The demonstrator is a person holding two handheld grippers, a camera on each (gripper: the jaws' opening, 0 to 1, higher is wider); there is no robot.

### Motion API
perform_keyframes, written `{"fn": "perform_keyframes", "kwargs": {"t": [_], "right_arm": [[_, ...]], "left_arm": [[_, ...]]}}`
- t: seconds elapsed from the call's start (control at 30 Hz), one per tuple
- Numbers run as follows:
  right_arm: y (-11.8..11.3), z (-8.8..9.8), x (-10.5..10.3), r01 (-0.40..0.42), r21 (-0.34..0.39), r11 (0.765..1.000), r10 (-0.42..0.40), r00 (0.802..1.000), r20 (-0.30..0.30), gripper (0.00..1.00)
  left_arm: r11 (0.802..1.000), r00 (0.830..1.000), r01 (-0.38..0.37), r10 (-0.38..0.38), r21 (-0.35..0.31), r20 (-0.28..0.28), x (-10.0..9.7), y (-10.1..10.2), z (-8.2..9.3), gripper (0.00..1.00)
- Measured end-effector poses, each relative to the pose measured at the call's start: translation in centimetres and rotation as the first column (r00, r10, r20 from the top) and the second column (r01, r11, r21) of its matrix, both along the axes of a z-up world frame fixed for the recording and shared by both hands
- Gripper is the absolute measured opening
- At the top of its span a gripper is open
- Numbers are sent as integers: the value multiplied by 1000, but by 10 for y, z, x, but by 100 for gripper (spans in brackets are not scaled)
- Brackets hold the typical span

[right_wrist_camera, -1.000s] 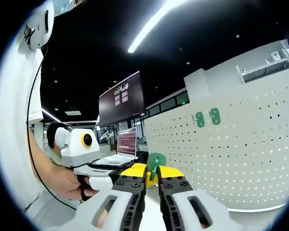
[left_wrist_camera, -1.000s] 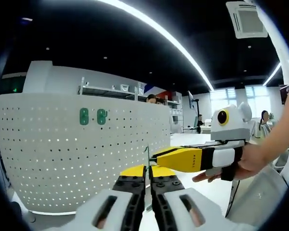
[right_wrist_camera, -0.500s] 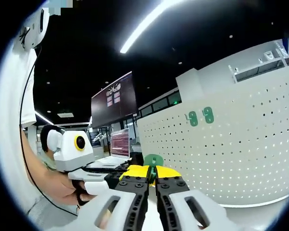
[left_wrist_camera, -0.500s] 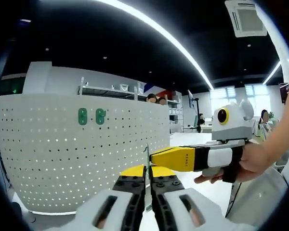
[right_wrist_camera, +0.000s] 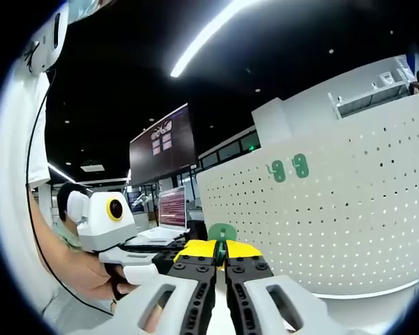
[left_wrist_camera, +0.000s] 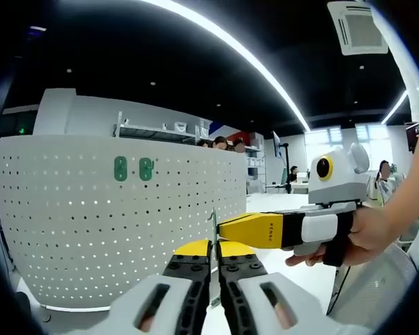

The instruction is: Insert the hook assembly into the mounting plate slot until the hook locks in place.

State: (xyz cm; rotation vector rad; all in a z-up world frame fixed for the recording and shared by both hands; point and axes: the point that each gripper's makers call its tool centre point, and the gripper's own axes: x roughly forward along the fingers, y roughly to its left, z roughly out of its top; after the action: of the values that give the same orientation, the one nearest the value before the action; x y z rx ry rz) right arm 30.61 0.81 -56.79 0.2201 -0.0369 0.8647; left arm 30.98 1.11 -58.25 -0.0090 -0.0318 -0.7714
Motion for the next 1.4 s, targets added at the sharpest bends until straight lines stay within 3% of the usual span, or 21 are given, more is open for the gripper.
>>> {"fn": "perform_keyframes", "kwargs": {"t": [0.3,0.53,0.67,0.7,0.77,0.9,1.27,1.4], "right_arm": [[1,2,-1,-3,-11,1000,3,1000,2,0],[0,2,1,1,-8,1000,-1,1000,-2,0],[1,2,1,-2,-11,1000,2,1000,-4,0],[1,2,0,-4,-11,1000,4,1000,-5,0],[1,1,1,-3,-15,1000,3,1000,-1,0],[1,2,0,-4,-14,1000,3,1000,-2,0],[1,4,1,-5,4,1000,5,1000,-9,0],[0,5,3,24,-49,999,-23,999,23,0]], "left_arm": [[1000,1000,-1,1,-12,-3,1,1,1,6],[1000,997,-3,1,-27,-72,5,4,-10,39],[1000,996,-17,16,-9,-87,9,4,-18,64],[1000,994,-6,5,-7,-112,8,3,-23,70],[1000,987,12,-9,18,-158,7,0,-34,73],[1000,987,1,0,7,-160,8,0,-36,93],[1000,989,1,3,24,-147,9,2,-34,87],[1000,989,-4,8,24,-148,8,3,-35,86]]}}
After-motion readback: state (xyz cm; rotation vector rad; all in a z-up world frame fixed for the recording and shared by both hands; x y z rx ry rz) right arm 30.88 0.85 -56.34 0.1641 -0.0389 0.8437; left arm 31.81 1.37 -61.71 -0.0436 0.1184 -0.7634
